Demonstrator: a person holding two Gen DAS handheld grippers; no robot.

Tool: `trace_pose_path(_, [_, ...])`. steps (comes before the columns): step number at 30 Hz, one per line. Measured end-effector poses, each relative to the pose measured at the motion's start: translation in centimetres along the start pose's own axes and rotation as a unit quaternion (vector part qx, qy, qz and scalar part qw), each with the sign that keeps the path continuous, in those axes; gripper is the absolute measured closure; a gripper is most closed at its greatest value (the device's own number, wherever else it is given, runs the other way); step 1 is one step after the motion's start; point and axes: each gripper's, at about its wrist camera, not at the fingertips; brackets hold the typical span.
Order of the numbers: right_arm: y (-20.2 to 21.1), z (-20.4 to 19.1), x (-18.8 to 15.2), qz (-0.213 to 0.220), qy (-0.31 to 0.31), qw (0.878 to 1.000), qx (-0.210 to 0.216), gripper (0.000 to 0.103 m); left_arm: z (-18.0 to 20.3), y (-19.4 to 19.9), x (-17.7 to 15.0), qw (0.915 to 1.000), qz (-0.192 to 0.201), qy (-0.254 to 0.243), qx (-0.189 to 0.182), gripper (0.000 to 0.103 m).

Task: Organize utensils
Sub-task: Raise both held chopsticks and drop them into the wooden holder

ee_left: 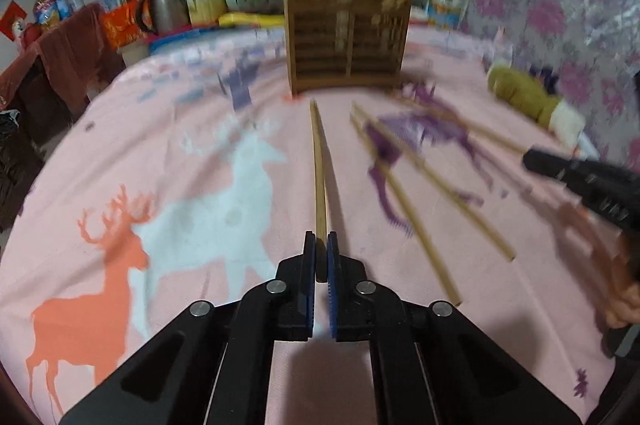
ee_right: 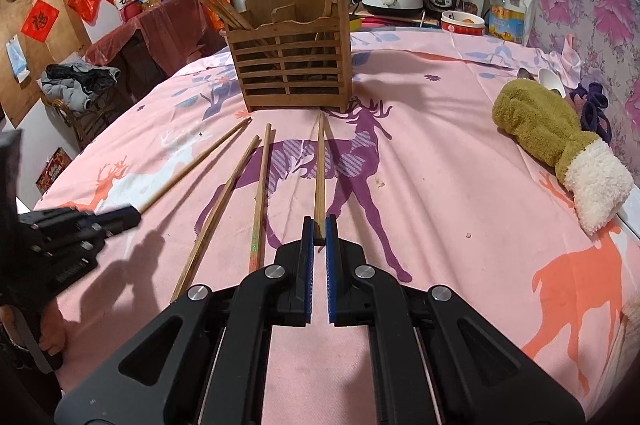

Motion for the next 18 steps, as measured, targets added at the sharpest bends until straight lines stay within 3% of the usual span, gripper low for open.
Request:
trace_pose_path(7, [1.0, 0.1, 0.0, 0.021, -0.002, 1.000, 0.011, 0.097, -0.2, 4.7, 1.0, 0.9979, 0.064, 0.010, -0.008, 0.097])
trace_pose_path(18, [5.2, -0.1, 1.7, 0.083, -0.004, 0.996, 0.027, 0.097, 0.7, 9.9, 6.0, 0.9940, 0.109, 0.001, 0.004, 0.097])
Point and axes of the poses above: each gripper's, at about its wrist camera, not at the fingertips, and y roughly against the way its jaws point, z to its right, x to its top, and after that the axes turned 14 degrees about -z, right-handed
